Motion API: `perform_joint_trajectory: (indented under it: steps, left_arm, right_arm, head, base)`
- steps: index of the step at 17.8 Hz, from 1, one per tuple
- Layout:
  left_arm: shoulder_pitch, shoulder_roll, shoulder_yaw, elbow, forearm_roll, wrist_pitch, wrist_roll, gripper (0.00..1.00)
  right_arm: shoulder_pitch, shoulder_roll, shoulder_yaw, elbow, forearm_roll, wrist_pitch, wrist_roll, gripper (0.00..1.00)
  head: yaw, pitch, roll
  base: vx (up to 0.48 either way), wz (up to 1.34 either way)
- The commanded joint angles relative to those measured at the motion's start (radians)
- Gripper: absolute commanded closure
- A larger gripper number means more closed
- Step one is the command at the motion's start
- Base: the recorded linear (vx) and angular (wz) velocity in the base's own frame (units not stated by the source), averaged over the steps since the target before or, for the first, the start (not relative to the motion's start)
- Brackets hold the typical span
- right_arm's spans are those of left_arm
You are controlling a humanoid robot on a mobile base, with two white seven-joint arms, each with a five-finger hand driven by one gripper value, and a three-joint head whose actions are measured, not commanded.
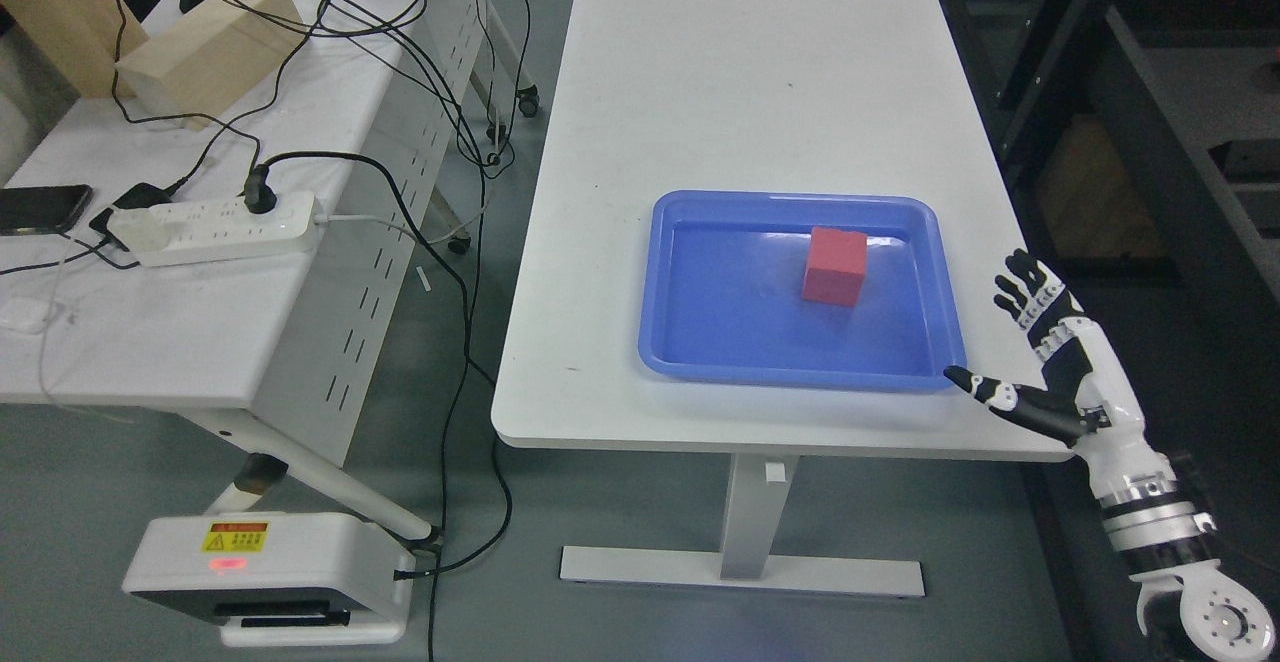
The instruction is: Pick pink block from left shelf to tray
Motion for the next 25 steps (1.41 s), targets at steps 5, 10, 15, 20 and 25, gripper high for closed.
perform_joint_trajectory:
  steps: [5, 10, 15, 20, 25]
  left_arm:
    - [-0.029, 0.017, 0.000, -0.017, 0.000, 0.000, 0.001, 0.00]
    - [-0.029, 0.017, 0.000, -0.017, 0.000, 0.000, 0.001, 0.00]
    - [-0.031, 0.017, 0.000, -0.017, 0.000, 0.000, 0.001, 0.00]
    - [-0.029, 0.017, 0.000, -0.017, 0.000, 0.000, 0.001, 0.00]
    - [-0.029, 0.017, 0.000, -0.017, 0.000, 0.000, 0.001, 0.00]
  right_arm:
    - [0.001, -0.003, -0.012, 0.001, 0.066, 0.066, 0.004, 0.00]
    - [0.003, -0.001, -0.012, 0.001, 0.066, 0.067, 0.004, 0.00]
    - [0.010, 0.003, -0.012, 0.001, 0.072, 0.087, -0.002, 0.00]
    - [0.010, 0.008, -0.018, 0.001, 0.074, 0.125, -0.008, 0.00]
    - [0.001, 0.009, -0.063, 0.001, 0.074, 0.173, -0.021, 0.00]
  head:
    - [0.0000, 0.000, 0.000]
    - [0.0000, 0.000, 0.000]
    - [0.0000, 0.000, 0.000]
    - [0.0000, 0.000, 0.000]
    - [0.0000, 0.000, 0.000]
  base:
    - [-0.176, 0.03]
    - [-0.118, 0.10]
    - [-0.042, -0.01]
    - [0.008, 0.01]
    - [0.000, 0.00]
